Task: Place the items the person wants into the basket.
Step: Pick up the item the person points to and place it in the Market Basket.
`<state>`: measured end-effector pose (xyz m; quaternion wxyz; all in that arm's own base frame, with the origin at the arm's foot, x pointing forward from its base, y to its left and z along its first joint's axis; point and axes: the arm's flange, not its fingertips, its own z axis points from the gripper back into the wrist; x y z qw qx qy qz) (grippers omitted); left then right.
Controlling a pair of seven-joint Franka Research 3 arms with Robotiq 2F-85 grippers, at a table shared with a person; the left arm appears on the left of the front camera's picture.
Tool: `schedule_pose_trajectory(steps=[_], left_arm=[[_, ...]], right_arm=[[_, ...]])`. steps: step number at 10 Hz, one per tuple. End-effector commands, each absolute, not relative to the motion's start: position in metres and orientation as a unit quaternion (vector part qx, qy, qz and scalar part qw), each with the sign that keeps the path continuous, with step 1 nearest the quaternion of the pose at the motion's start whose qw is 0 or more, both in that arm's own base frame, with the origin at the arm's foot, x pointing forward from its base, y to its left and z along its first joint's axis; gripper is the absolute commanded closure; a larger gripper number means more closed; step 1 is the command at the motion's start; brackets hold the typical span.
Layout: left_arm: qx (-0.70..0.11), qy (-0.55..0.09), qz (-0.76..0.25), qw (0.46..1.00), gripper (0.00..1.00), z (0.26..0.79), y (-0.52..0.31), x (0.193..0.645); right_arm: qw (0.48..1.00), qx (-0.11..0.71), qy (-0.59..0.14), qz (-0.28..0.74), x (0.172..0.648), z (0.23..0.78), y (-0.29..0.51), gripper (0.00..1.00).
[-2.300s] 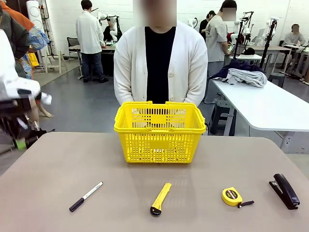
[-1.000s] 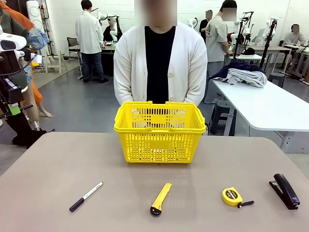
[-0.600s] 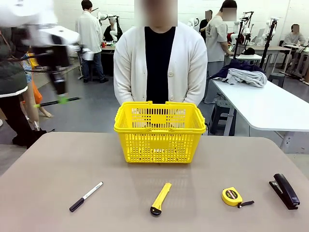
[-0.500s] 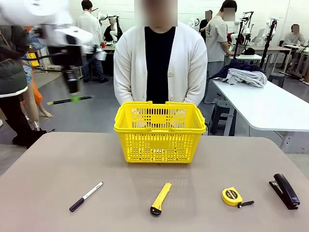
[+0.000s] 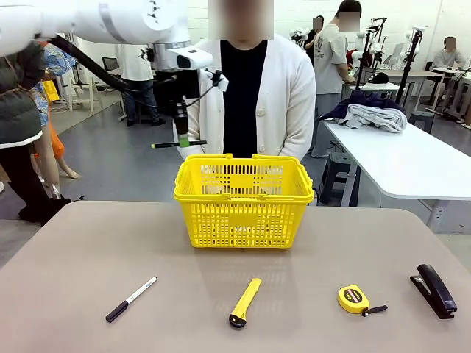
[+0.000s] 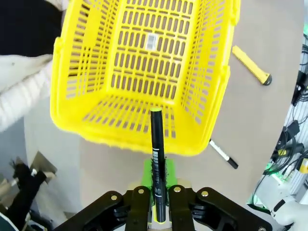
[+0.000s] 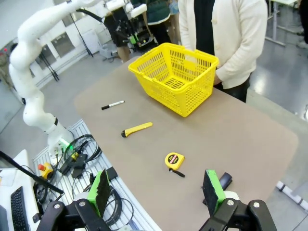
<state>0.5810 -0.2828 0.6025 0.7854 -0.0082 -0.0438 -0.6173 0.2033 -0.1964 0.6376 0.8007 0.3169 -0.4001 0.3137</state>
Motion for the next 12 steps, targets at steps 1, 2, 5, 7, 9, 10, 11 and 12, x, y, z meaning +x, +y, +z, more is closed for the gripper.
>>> schedule_pose_trajectory(steps=[1, 2, 5, 7, 9, 10, 11, 12], left_arm=[[-0.017, -0.036, -0.643, 0.764, 0.89, 0.606, -0.312, 0.595], [-0.019, -0.05, -0.65, 0.758, 0.89, 0.599, -0.322, 0.596], [-0.014, -0.094, -0.658, 0.747, 0.89, 0.56, -0.341, 0.596], [-0.005, -0.114, -0.654, 0.748, 0.89, 0.537, -0.346, 0.595], [-0.008, -0.106, -0.664, 0.74, 0.89, 0.517, -0.35, 0.597], [-0.01, -0.089, -0.669, 0.738, 0.89, 0.508, -0.351, 0.599], [-0.014, -0.07, -0.669, 0.74, 0.89, 0.503, -0.352, 0.601], [-0.018, -0.099, -0.656, 0.748, 0.89, 0.511, -0.355, 0.603]], right_arm=[[0.791, 0.324, -0.409, 0.318, 0.205, 0.639, -0.196, 0.0], [0.791, 0.324, -0.409, 0.318, 0.205, 0.639, -0.196, 0.0], [0.791, 0.324, -0.409, 0.318, 0.205, 0.639, -0.196, 0.0], [0.791, 0.324, -0.409, 0.318, 0.205, 0.639, -0.196, 0.0], [0.791, 0.324, -0.409, 0.318, 0.205, 0.639, -0.196, 0.0], [0.791, 0.324, -0.409, 0.318, 0.205, 0.639, -0.196, 0.0], [0.791, 0.324, -0.409, 0.318, 0.205, 0.639, -0.196, 0.0], [0.791, 0.324, -0.409, 0.318, 0.205, 0.639, -0.196, 0.0]])
